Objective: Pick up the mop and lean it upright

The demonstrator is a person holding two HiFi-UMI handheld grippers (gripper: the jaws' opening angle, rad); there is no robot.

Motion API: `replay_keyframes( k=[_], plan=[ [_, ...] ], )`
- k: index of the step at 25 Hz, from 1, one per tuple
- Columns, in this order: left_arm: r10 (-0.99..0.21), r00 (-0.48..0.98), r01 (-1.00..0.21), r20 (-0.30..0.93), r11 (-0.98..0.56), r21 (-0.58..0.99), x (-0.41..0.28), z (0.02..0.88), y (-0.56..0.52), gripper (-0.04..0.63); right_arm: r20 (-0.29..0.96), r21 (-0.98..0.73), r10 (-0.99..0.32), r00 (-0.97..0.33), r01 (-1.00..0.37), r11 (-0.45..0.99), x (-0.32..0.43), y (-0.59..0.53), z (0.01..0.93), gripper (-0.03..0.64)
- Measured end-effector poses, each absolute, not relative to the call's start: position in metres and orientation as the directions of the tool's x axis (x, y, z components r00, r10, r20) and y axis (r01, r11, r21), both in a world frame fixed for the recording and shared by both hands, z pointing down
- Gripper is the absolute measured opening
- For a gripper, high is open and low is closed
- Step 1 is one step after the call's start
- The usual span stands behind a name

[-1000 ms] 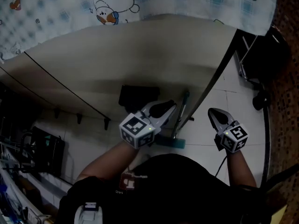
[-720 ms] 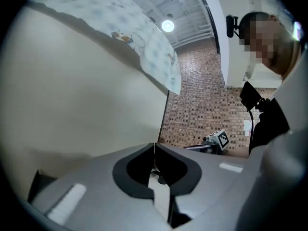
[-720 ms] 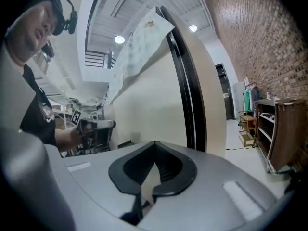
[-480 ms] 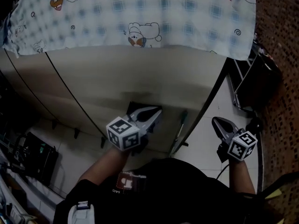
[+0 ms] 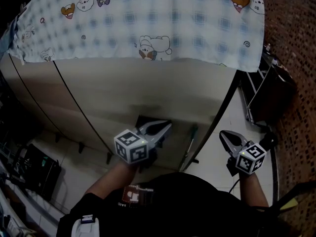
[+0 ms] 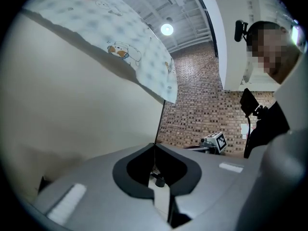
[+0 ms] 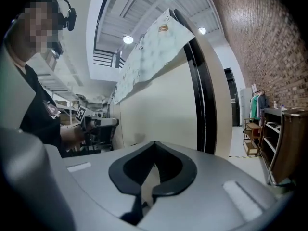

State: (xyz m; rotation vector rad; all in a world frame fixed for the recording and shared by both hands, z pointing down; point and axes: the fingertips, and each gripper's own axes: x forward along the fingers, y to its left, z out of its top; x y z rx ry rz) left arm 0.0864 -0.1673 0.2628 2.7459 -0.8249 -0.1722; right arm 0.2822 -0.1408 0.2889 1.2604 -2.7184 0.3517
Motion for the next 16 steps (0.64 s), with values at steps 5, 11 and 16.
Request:
replay_keyframes(
  k=[5,11,16],
  plan=[
    [-0.552,0.833,-0.517,-0.043,-0.803,0.296,0.0874,0.2608,-0.1669,0.006,0.208,-0.135,-0.731,-0.65,-0.759,0.637,0.2808,-0.1429,0.2858,0.012],
    [-0.547,0.836,-0.511,-0.041,-0.804,0.304,0.0882,0.2618,-0.1668,0.006,0.203,-0.133,-0.729,-0.654,-0.756,0.641,0.2805,-0.1434,0.2845,0.012],
    [-0.535,0.844,-0.499,-0.043,-0.811,0.305,0.0909,0.2625,-0.1667,0.006,0.201,-0.119,-0.73,-0.653,-0.756,0.644,0.2811,-0.1437,0.2857,0.012]
  ],
)
